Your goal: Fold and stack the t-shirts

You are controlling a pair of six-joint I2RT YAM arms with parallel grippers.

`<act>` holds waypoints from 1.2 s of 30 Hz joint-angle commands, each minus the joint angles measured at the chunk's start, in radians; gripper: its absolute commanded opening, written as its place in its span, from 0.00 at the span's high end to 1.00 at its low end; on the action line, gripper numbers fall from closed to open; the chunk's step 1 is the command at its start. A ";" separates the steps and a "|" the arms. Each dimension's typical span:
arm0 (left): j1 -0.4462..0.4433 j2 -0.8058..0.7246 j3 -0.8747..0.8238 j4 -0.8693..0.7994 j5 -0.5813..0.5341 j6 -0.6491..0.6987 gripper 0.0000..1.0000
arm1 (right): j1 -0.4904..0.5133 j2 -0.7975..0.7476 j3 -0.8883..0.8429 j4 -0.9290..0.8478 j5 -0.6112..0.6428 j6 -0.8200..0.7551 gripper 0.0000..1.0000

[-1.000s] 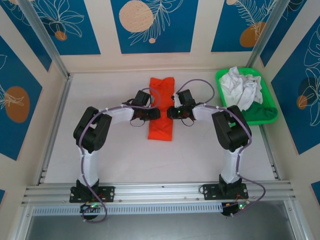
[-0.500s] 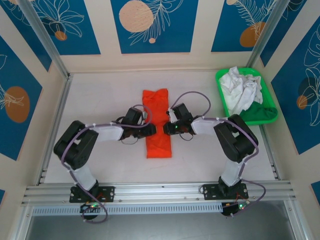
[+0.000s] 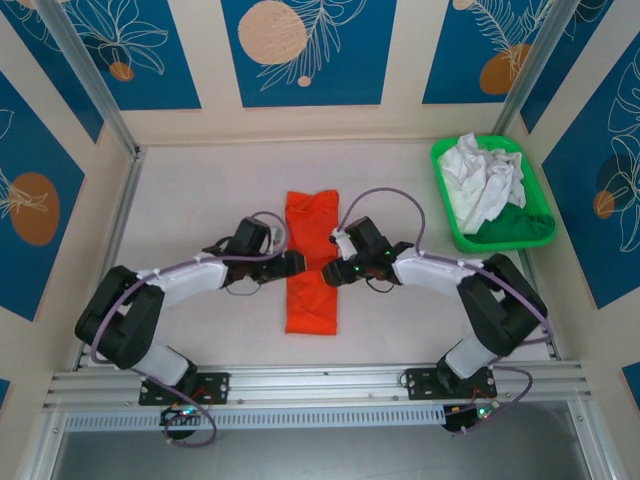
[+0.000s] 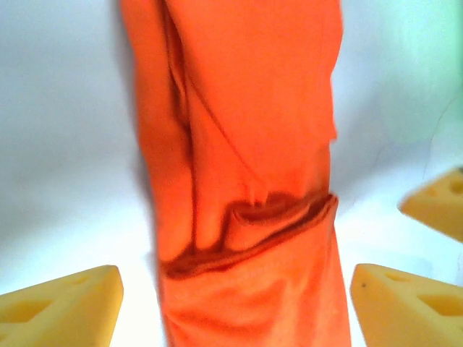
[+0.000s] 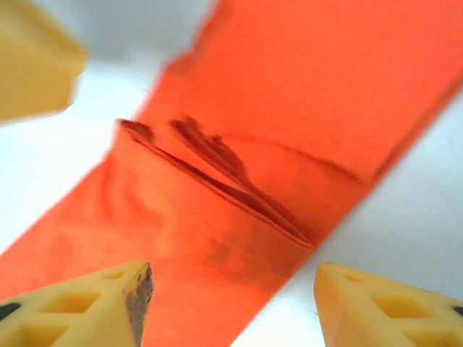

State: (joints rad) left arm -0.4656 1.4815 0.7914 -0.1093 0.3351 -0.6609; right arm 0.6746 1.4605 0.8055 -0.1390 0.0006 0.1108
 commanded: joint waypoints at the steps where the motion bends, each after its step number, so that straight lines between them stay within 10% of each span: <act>1: 0.103 -0.039 0.019 -0.085 0.015 0.103 0.13 | 0.076 -0.098 -0.020 -0.075 -0.090 -0.281 0.33; 13: 0.235 0.062 0.030 -0.027 0.093 0.156 0.10 | 0.479 -0.060 -0.037 -0.163 0.100 -0.480 0.43; 36: 0.235 0.146 0.002 0.066 0.137 0.119 0.09 | 0.520 0.108 0.022 -0.118 0.279 -0.543 0.45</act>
State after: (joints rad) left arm -0.2375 1.6157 0.8059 -0.0601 0.4454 -0.5430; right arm 1.1740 1.5757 0.7898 -0.2573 0.2386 -0.4095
